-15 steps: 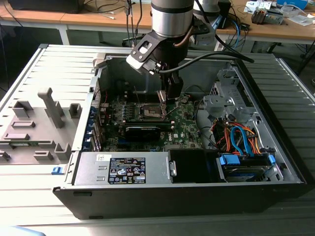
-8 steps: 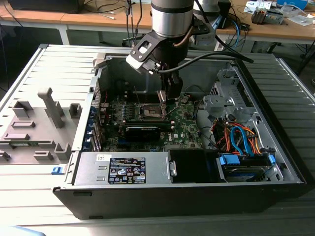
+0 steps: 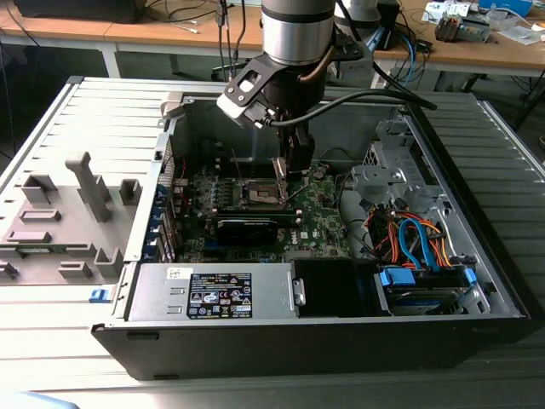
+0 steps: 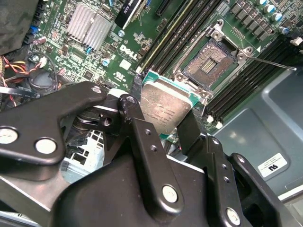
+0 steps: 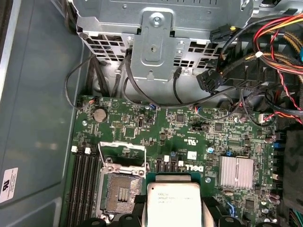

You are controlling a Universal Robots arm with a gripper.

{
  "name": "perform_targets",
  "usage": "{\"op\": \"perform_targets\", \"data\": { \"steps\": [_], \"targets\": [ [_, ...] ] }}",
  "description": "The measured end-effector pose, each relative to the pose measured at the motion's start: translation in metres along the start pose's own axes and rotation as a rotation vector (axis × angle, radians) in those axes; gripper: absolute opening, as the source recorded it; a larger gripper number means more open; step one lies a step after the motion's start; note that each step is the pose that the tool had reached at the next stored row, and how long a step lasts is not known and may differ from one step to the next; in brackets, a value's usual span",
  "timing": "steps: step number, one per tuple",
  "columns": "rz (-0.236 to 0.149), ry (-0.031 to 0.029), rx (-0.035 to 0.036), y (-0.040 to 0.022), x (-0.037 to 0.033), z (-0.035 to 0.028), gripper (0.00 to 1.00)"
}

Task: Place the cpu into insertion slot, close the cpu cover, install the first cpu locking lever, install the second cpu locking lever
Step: 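Place the cpu into insertion slot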

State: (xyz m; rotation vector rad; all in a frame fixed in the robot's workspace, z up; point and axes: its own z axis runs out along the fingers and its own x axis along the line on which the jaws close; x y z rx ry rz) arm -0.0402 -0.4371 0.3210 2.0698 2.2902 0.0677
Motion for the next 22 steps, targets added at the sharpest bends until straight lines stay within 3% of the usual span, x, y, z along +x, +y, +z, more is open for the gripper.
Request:
{"op": "perform_targets", "data": {
  "steps": [22],
  "targets": [
    [0.048,-0.0059,0.0008,-0.0001,0.0000,0.0006,0.55]
  ]
}}
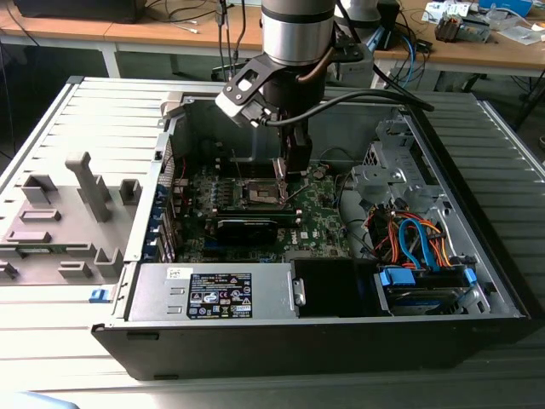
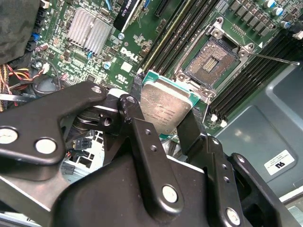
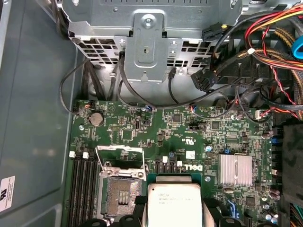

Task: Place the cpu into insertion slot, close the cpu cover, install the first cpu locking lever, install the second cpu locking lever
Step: 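Place the cpu into insertion slot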

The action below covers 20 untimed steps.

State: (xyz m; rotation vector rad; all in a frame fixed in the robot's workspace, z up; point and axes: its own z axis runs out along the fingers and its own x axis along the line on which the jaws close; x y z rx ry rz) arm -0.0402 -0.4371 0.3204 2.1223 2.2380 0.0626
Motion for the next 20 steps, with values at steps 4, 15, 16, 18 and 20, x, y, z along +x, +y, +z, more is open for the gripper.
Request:
{"op": "perform_targets", "data": {
  "steps": [4,15,16,18,20],
  "targets": [
    [0.008,-0.0011,0.0001,0.0000,0.0000,0.0001,0.55],
    [0.036,-0.0053,0.0006,0.0000,0.0000,0.0003,0.55],
    [0.038,-0.0055,0.0006,0.0000,0.0000,0.0003,0.55],
    [0.042,-0.0059,0.0007,0.0000,0.0000,0.0003,0.55],
    [0.046,-0.0065,0.0007,0.0000,0.0000,0.0004,0.55]
  ]
}}
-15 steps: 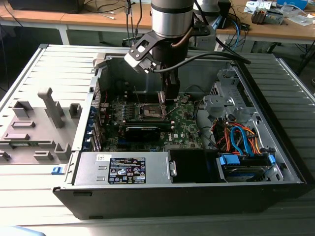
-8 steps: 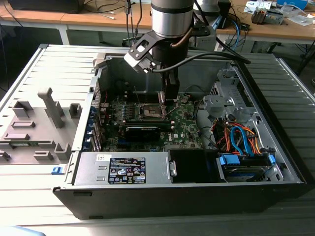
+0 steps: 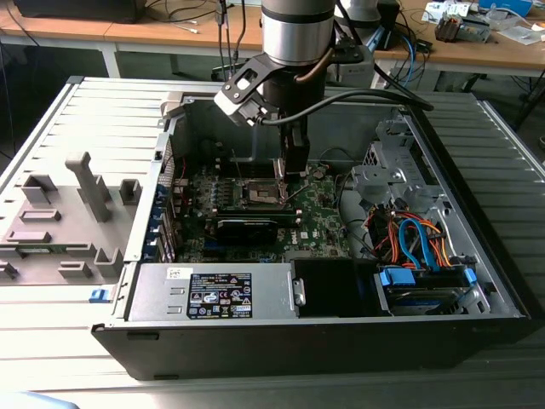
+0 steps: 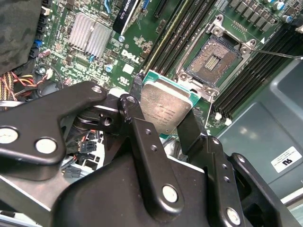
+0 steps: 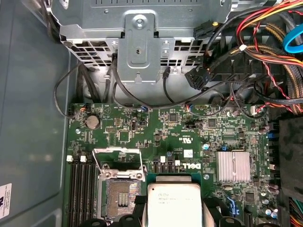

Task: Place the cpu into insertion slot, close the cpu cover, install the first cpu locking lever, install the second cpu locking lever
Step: 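Place the cpu into insertion slot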

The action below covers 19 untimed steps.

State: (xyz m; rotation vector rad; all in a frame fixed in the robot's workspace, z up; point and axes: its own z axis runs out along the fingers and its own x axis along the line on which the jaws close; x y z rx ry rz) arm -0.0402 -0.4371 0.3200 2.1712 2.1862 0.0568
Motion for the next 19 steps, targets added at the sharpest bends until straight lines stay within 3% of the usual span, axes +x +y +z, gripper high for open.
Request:
{"op": "perform_targets", "data": {
  "steps": [19],
  "targets": [
    [0.035,-0.0051,0.0006,0.0000,0.0000,0.0003,0.55]
  ]
}}
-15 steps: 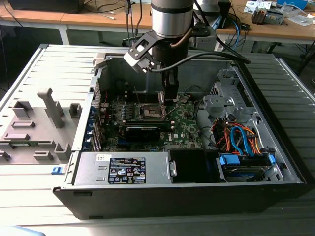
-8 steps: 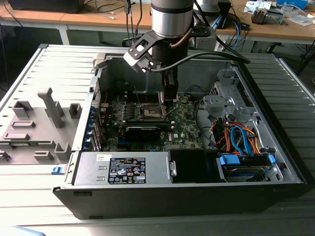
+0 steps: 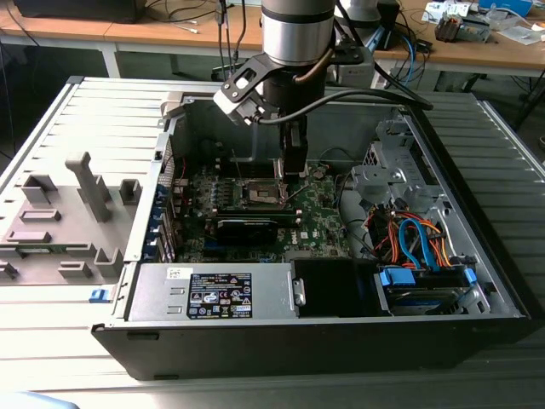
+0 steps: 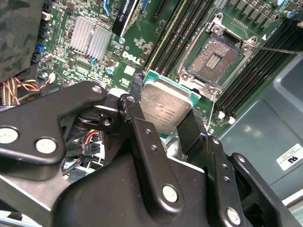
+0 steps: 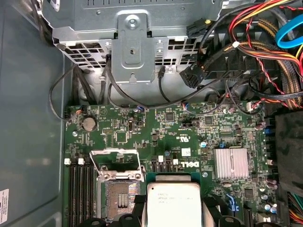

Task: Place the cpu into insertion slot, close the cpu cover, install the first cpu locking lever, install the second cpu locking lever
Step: 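Place the cpu into insertion slot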

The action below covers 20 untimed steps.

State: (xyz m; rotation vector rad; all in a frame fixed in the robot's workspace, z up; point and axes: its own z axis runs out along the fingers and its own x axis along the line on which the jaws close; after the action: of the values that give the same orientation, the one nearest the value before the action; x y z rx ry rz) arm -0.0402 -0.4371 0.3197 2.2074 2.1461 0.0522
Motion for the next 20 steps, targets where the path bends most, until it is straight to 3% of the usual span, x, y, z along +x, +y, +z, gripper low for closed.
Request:
{"op": "perform_targets", "data": {
  "steps": [20],
  "targets": [
    [0.031,-0.0046,0.0006,0.0000,0.0000,0.0003,0.55]
  ]
}}
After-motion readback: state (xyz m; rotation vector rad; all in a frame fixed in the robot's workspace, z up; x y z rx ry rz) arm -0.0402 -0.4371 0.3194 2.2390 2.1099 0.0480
